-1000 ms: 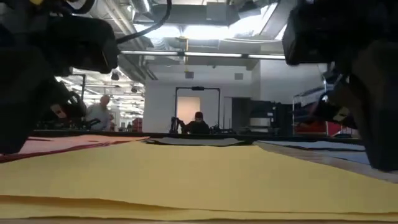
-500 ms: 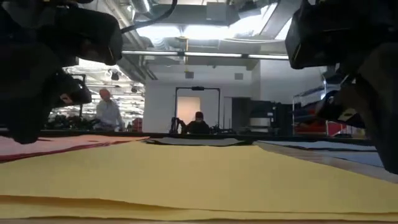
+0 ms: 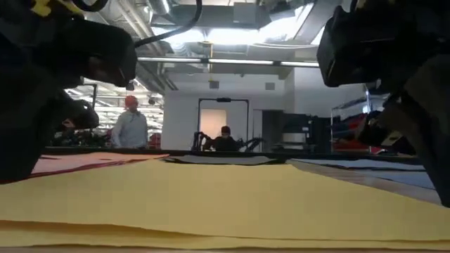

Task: Organize paper
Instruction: Stack the yellow color paper on top of the other yellow color paper

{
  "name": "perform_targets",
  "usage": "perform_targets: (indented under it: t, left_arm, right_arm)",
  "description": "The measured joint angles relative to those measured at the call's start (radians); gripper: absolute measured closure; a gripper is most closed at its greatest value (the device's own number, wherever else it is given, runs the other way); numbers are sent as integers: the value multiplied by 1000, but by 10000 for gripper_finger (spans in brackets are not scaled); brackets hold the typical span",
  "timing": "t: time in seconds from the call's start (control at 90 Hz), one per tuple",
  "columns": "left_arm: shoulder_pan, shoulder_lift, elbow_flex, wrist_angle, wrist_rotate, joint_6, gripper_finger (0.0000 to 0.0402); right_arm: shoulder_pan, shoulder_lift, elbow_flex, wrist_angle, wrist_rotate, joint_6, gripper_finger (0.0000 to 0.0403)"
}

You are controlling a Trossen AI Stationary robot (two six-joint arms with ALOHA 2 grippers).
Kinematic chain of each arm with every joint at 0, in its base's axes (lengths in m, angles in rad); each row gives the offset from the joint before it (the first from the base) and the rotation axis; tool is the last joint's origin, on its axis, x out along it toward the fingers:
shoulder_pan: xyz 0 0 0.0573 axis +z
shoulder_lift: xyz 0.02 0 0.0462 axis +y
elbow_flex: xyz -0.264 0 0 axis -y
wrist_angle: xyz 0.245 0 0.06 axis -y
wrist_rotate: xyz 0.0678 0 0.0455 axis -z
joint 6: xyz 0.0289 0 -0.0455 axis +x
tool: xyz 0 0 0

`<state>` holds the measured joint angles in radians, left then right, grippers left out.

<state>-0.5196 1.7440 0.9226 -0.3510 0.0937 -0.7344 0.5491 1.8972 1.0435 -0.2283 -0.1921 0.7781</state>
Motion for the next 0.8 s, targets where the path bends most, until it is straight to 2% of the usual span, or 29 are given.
perform_targets:
  t: [0.8]
  left_arm:
    - [1, 17, 18, 54, -26, -25, 402]
  right_arm:
    - [0, 4, 1, 23, 5, -26, 403]
